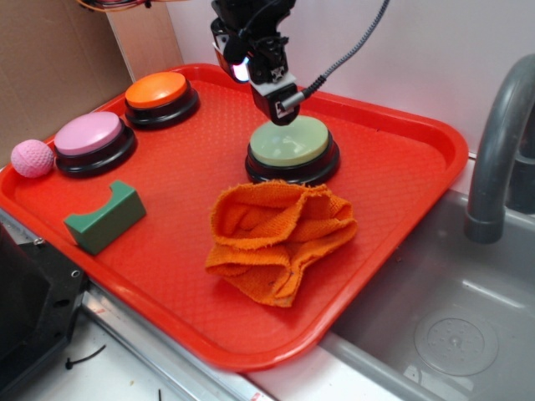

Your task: Push the green button.

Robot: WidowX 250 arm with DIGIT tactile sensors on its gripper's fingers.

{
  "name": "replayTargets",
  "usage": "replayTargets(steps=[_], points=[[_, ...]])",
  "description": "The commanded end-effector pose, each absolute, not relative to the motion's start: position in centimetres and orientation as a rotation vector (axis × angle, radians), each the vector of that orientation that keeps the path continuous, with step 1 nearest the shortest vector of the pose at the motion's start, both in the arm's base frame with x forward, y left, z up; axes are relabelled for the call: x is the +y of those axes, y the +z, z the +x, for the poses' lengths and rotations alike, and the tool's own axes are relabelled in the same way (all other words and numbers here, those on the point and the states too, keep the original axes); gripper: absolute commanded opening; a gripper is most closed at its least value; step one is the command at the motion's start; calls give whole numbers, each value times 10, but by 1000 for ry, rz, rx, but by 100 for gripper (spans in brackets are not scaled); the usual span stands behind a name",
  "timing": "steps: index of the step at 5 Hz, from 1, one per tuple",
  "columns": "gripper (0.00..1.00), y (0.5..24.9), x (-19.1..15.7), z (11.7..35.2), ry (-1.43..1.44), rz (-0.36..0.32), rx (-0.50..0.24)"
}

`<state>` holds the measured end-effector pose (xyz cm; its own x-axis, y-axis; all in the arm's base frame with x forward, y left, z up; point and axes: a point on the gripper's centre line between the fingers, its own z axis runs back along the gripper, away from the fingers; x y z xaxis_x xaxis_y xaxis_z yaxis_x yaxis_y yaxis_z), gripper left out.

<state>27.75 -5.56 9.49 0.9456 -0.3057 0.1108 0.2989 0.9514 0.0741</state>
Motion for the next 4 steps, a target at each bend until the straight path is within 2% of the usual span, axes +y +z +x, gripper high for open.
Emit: replayTargets(steps=[1,3,4], points=[[100,81,-67,291,-338,-1,-113],[100,50,-71,290,-369,-21,-37],[100,51,-73,290,-378,-17,-27]])
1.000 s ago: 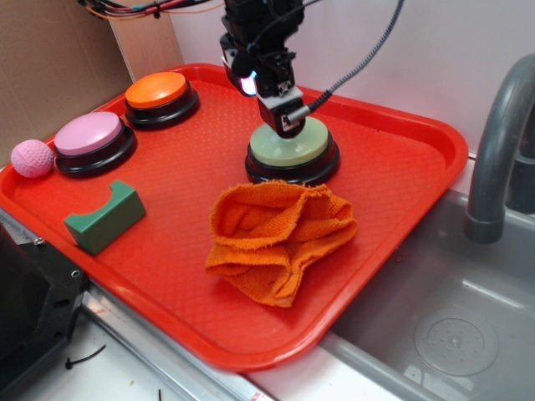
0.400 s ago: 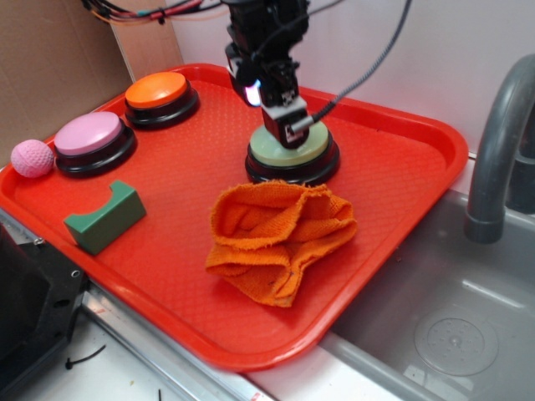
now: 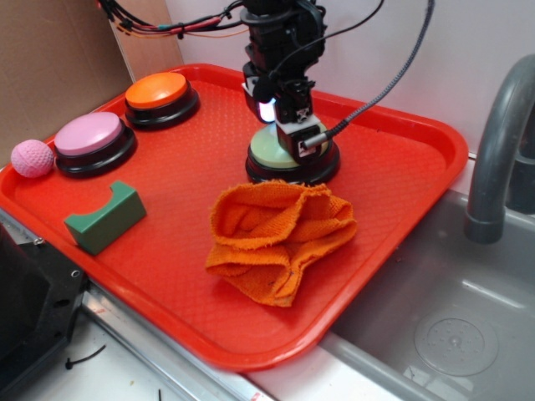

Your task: Push the green button.

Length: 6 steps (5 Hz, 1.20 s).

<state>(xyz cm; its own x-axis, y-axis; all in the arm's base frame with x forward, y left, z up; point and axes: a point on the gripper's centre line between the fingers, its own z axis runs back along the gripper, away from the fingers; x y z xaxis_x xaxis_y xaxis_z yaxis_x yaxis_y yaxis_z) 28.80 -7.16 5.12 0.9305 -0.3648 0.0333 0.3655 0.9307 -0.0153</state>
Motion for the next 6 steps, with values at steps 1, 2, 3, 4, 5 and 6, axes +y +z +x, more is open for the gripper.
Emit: replayTargets(steps=[1,2,3,4,5,6], points=[[100,74,-71,289,-372,15,-64],[100,111,-66,285,-353,66,-123],[100,129,-62,286,-330,87,-100],[100,142,-60,278,-291,90,-103],[100,151,-59,271,-286,61,-115],[100,159,-58,264,-274,38,-109]])
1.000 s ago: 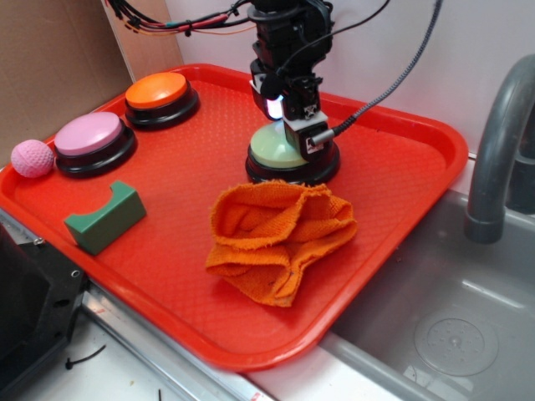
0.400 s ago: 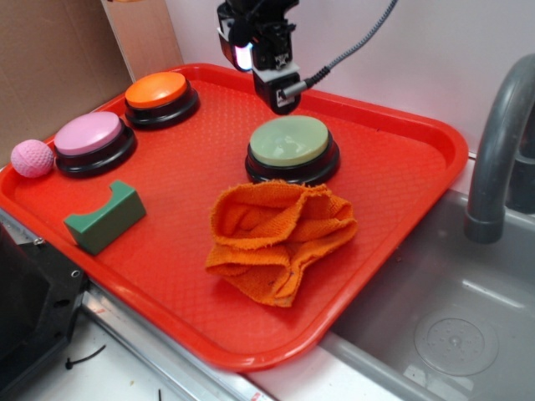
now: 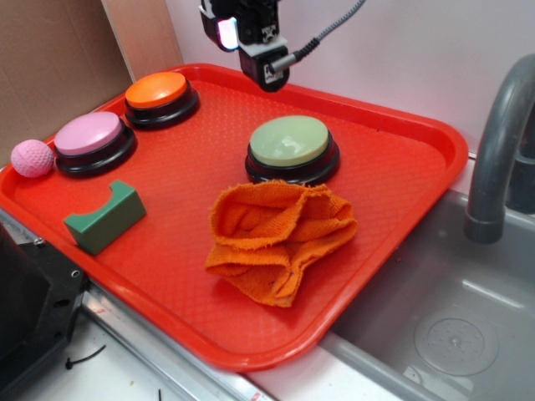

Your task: Push the green button.

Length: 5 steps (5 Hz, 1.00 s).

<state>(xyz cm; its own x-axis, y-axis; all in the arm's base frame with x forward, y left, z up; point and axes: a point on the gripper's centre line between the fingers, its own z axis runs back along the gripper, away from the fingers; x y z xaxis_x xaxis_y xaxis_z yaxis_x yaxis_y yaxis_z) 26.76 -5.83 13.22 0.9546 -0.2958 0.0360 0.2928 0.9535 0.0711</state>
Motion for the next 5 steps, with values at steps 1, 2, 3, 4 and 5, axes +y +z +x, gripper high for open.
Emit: replayTargets(steps=[1,2,3,4,5], points=[[100,167,-57,258,-262,37,-113],[100,179,-56,251,-259,38,-118],[100,187,-58,245,-254,42,-113],[100,199,-58,241,-263,59,-123],[100,211,-62,237,-268,111,-121]])
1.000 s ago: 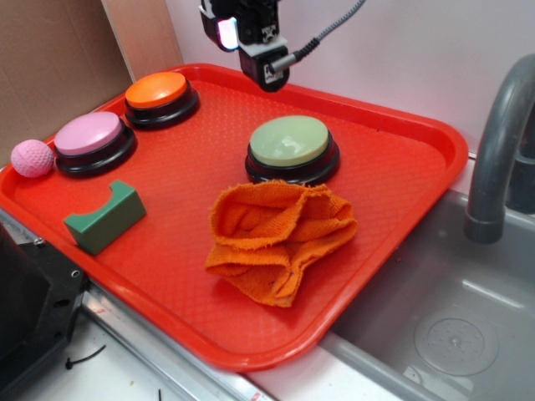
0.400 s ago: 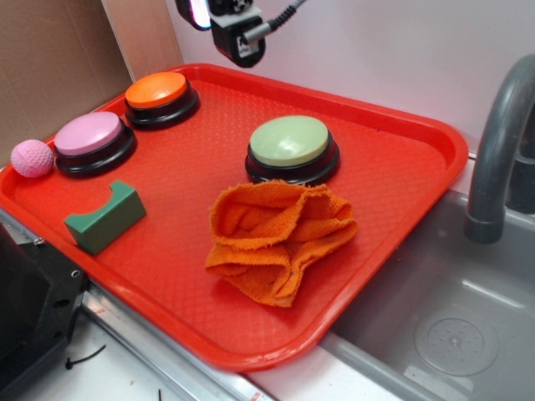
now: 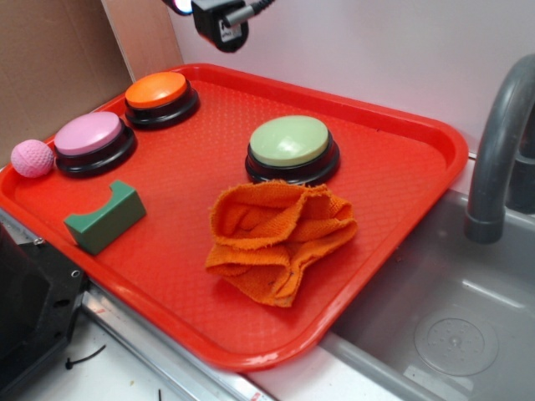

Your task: Push the green button.

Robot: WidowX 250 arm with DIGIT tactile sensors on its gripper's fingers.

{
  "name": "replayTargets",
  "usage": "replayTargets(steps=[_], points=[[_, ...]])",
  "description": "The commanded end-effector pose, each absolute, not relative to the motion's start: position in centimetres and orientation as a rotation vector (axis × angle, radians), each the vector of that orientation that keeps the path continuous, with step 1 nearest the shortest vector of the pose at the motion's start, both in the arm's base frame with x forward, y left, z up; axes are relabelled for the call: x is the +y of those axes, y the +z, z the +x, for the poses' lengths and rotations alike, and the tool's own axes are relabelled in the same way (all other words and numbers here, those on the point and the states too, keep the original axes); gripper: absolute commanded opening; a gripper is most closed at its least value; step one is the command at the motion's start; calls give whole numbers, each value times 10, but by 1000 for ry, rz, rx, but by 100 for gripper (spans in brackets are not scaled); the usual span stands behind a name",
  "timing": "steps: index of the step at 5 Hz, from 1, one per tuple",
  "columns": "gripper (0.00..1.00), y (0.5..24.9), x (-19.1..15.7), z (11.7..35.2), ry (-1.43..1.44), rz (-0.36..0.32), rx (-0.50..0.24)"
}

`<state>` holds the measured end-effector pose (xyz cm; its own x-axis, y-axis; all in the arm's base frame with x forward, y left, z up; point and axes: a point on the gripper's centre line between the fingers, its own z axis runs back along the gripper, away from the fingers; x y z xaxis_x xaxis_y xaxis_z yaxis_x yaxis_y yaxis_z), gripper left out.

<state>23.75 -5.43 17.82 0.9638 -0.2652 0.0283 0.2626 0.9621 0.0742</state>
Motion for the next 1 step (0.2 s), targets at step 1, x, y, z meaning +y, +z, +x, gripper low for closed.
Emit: replayTargets(steps=[1], points=[[100,220,-72,229,-277,117,-153]])
